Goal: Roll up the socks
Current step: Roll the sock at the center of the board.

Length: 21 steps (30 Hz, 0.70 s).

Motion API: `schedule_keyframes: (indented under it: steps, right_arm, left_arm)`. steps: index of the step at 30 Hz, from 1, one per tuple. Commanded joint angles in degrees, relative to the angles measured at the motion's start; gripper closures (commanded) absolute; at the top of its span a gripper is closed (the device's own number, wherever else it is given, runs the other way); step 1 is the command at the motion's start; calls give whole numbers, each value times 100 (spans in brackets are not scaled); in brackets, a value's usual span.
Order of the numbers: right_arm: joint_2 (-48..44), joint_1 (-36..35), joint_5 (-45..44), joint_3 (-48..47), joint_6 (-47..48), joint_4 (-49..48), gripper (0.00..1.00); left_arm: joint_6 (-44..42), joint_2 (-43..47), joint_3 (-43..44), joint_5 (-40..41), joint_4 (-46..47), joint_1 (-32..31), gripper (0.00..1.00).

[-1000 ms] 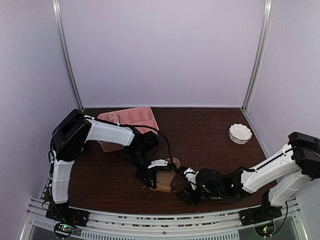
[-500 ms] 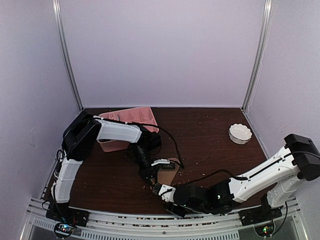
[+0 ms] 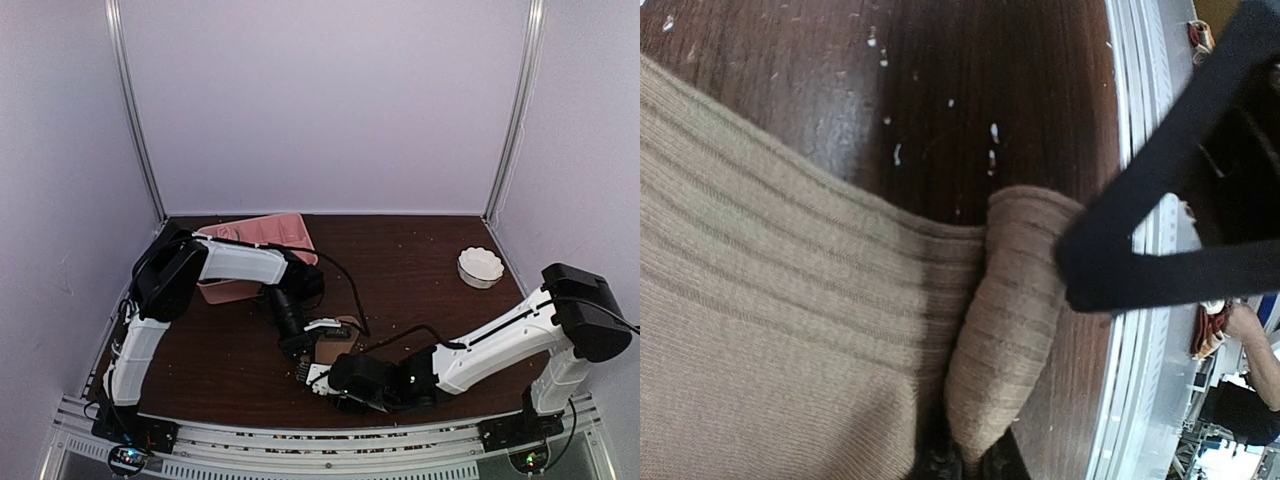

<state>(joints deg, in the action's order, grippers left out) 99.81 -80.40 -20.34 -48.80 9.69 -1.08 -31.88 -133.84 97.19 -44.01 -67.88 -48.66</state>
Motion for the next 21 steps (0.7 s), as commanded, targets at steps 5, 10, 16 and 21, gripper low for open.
schedule_keyframes:
  steps: [5, 10, 16, 21]
  right_arm:
    - [487, 80, 149, -174, 218, -158, 63]
    - [618, 100, 142, -285, 196, -182, 72]
    - [611, 91, 38, -270, 192, -167, 69]
    - [664, 152, 509, -303, -53, -18, 84]
  left_arm:
    - [-28, -374, 2, 551, -31, 106, 100]
    - [1, -423, 17, 573, -7, 154, 100]
    - [5, -476, 96, 611, -6, 178, 100]
    - [-59, -420, 98, 552, -2, 212, 94]
